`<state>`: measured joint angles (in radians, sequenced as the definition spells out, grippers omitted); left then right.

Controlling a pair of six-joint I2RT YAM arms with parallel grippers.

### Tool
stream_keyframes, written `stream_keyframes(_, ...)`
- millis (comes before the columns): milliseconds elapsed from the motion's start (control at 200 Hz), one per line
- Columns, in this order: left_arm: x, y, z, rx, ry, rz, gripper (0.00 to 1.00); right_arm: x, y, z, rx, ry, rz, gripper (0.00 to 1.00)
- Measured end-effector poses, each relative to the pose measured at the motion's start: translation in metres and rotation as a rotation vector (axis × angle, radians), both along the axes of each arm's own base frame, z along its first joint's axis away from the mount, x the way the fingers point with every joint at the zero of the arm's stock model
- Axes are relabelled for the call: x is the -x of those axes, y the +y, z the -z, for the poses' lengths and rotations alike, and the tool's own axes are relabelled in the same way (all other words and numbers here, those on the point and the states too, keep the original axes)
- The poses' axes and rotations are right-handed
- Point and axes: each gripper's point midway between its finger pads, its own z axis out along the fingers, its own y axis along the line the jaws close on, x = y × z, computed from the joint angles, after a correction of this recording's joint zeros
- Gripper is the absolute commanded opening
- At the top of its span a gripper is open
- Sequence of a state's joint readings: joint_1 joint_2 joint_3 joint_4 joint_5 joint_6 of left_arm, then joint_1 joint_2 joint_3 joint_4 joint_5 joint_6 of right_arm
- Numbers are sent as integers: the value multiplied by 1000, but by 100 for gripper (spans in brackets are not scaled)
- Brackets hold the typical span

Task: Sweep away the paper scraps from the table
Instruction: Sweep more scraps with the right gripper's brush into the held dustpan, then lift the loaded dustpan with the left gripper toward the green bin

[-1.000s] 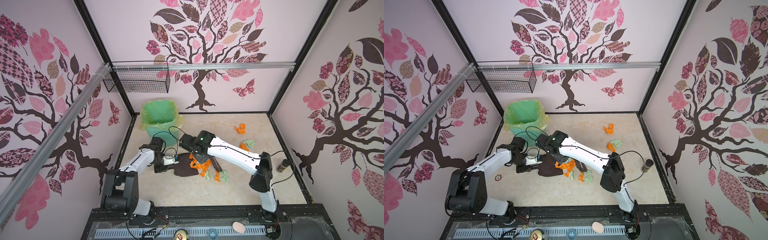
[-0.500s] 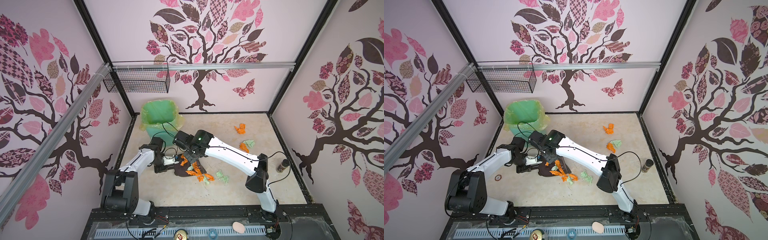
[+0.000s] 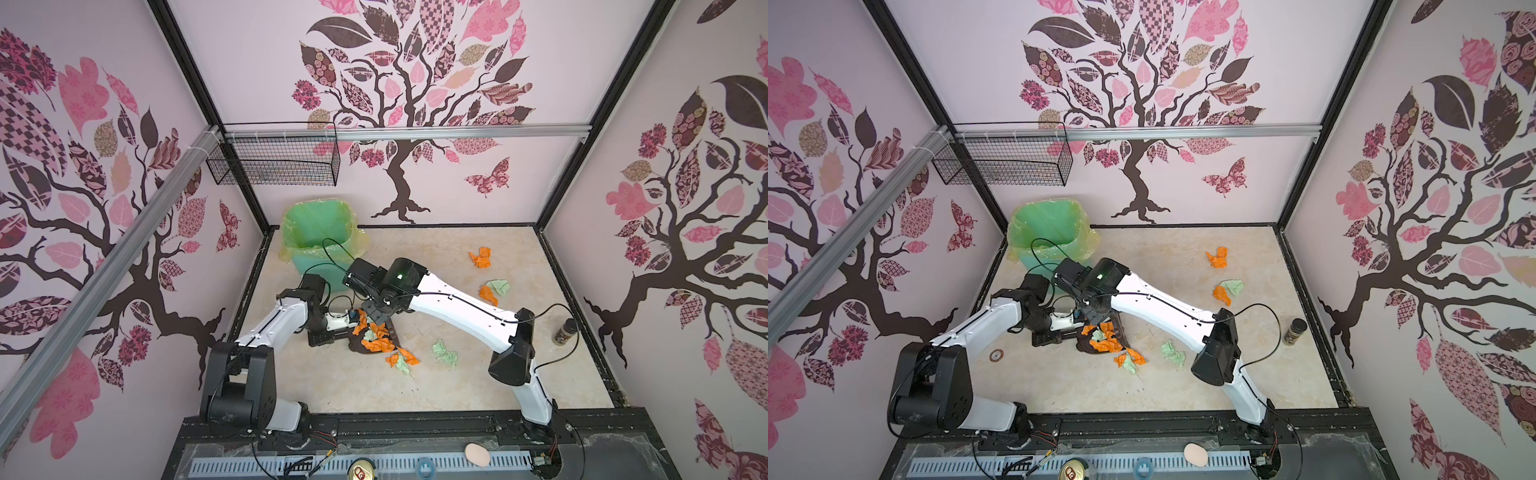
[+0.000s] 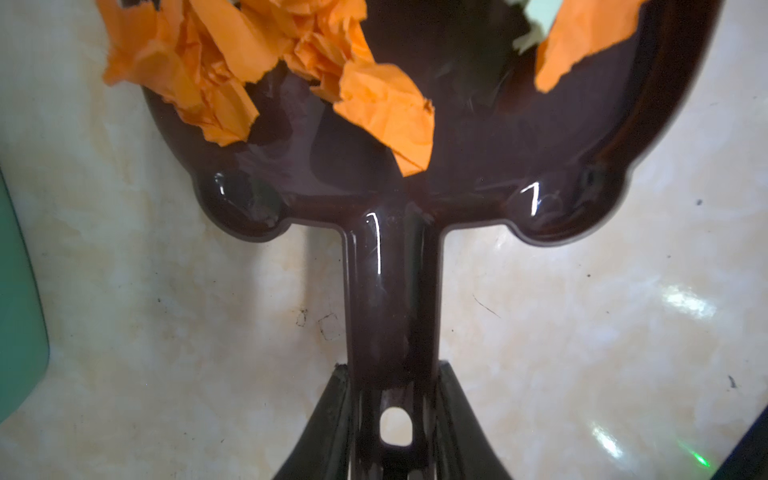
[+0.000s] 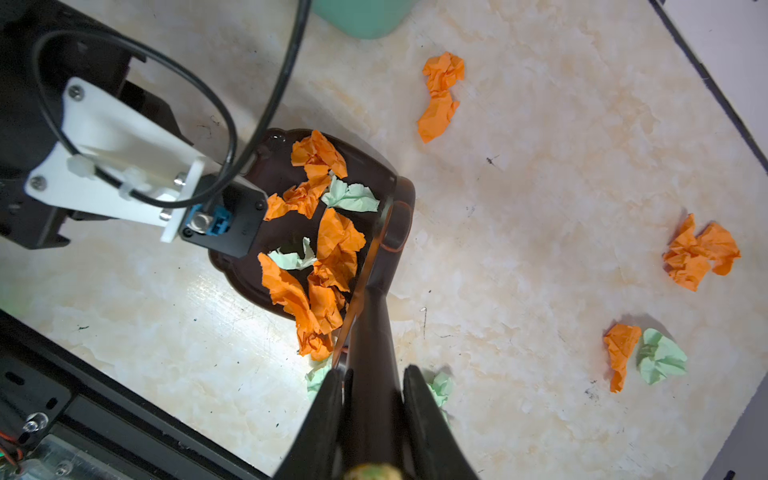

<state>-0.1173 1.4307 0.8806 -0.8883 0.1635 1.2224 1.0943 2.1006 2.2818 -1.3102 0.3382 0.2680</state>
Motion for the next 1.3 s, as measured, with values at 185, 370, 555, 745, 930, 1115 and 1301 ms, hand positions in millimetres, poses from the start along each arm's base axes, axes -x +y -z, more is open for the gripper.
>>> stream_keyframes(185, 10, -1, -17, 66, -9, -24, 3, -6, -38, -20, -7, -50, 74, 0)
stream_keyframes(370, 15, 1, -38, 114, -65, -45, 1, -5, -104, -50, -65, -127, 180, 0)
stream_keyframes(555, 24, 5, -51, 109, -95, -33, 0, 5, -146, -59, -118, -160, 244, 0)
stream_keyframes(745, 37, 14, -69, 78, -95, -11, 0, 7, -159, -32, -76, -130, 273, 0)
stream_keyframes(930, 36, 19, -109, 59, -168, 10, 0, 7, -161, -15, -60, -110, 275, 0)
stream_keyframes(1115, 33, 20, -140, 56, -182, 20, 0, 5, -156, -14, -87, -112, 271, 0)
stream_keyframes(1301, 25, 25, -163, 50, -169, 18, 0, 7, -157, -4, -86, -101, 263, 0)
